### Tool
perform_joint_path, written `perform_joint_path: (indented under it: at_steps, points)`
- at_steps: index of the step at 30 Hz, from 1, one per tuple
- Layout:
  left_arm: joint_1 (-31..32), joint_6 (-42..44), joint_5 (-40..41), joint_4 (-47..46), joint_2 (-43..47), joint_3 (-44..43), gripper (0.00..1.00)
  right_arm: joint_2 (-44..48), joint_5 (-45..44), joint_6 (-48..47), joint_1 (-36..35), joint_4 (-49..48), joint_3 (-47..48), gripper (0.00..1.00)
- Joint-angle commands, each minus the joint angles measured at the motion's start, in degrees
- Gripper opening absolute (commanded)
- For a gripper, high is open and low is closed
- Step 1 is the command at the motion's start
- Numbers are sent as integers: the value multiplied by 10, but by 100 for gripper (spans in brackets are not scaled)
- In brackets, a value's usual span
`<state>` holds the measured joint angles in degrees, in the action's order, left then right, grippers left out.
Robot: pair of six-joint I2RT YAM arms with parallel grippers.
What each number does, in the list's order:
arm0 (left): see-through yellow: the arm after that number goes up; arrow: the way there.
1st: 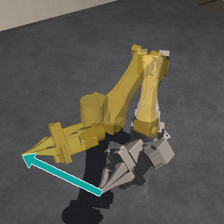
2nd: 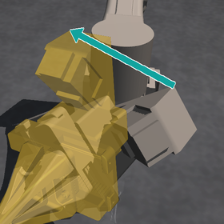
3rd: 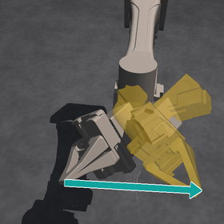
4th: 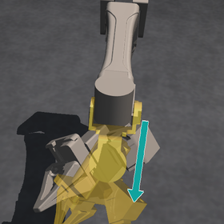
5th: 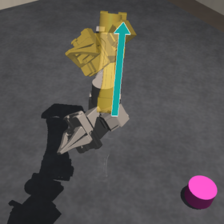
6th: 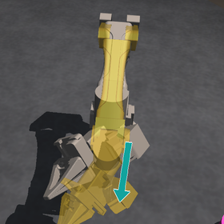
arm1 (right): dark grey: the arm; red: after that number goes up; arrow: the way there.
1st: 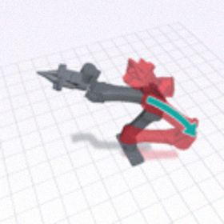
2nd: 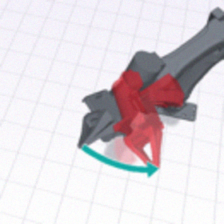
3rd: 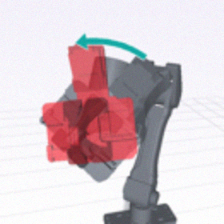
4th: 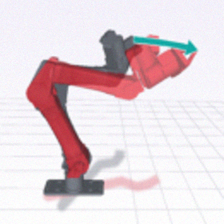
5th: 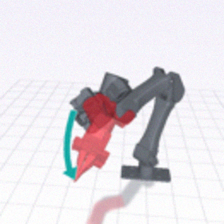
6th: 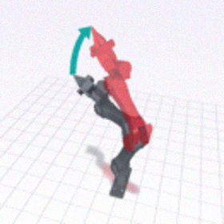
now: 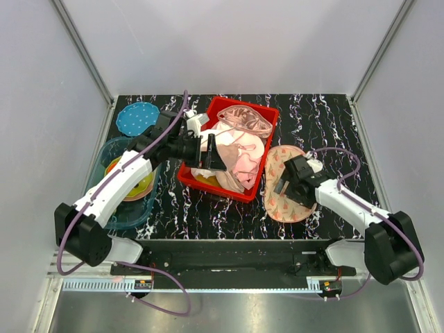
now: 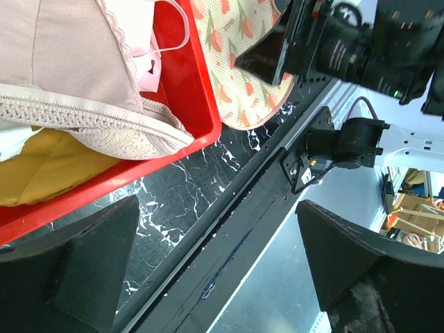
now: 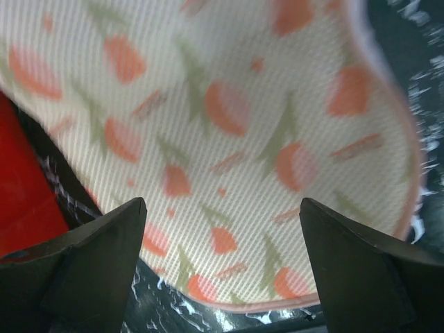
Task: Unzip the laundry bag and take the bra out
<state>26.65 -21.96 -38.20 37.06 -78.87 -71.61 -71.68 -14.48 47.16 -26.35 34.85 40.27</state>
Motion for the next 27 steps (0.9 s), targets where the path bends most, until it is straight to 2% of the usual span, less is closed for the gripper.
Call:
perform_joint_path:
  at_steps: [1,2,3,9,12,15,20,27]
  points:
    - [-2,12,21,-4,29,-7,99,22,-35,-8,85,23,22,98]
    - [-2,11,19,-6,27,-8,99,26,-12,-13,135,23,25,98]
    - [-2,10,16,-6,20,-10,99,30,0,-16,142,23,31,98]
    - [-1,2,13,-8,8,-29,99,63,-6,-34,142,36,84,97]
    - [-2,2,50,-8,24,-30,99,96,-54,-45,141,48,80,98]
    - [-11,4,78,5,34,-33,99,127,-124,-17,141,86,71,99]
    - [-69,-3,84,5,64,-18,99,174,-151,13,141,154,80,100]
    - [-165,-6,113,-6,129,7,99,251,-147,-19,141,162,100,100]
